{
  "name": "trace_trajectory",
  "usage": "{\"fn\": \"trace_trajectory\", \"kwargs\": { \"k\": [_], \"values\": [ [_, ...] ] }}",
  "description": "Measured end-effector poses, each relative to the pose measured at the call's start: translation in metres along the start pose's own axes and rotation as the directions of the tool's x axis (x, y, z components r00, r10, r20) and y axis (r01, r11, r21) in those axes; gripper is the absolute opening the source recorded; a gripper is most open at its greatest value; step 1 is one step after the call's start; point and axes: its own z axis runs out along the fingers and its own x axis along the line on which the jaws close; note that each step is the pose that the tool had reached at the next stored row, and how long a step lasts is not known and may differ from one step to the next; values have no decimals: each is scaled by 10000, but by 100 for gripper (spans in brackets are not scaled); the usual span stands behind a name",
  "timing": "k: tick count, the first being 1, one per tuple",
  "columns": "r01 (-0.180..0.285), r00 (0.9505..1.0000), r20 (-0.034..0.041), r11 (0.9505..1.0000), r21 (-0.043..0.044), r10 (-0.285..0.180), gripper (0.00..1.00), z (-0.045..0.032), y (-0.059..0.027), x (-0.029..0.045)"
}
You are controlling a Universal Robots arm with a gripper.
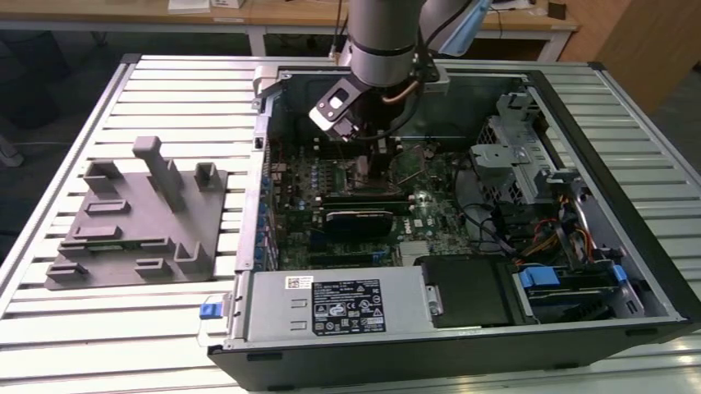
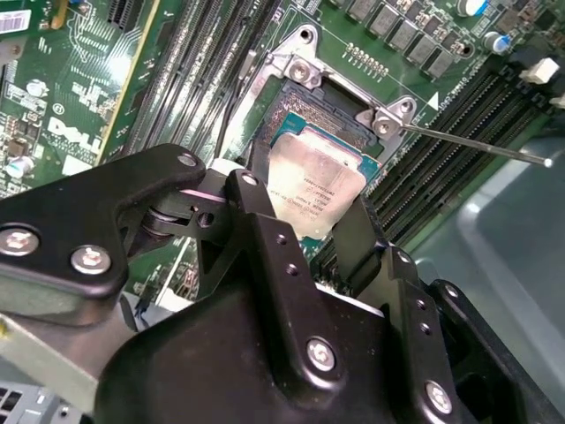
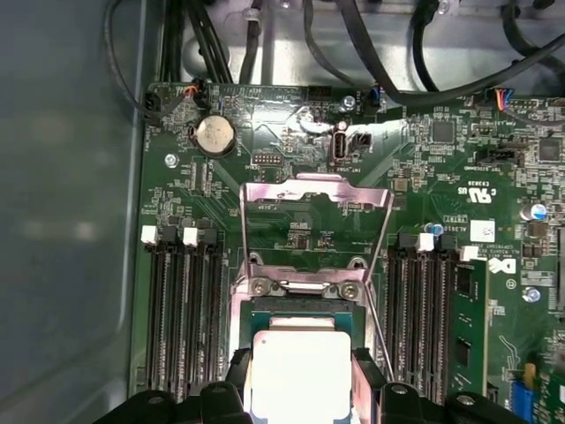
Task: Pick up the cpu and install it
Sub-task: 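Place the cpu into insertion slot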
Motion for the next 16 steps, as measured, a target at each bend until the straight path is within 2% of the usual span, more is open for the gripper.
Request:
{"fn": "trace_trajectory", "kwargs": {
  "k": [16],
  "values": [
    [-30,10000,1,10000,0,30,53,136,-18,-2]
  ]
}}
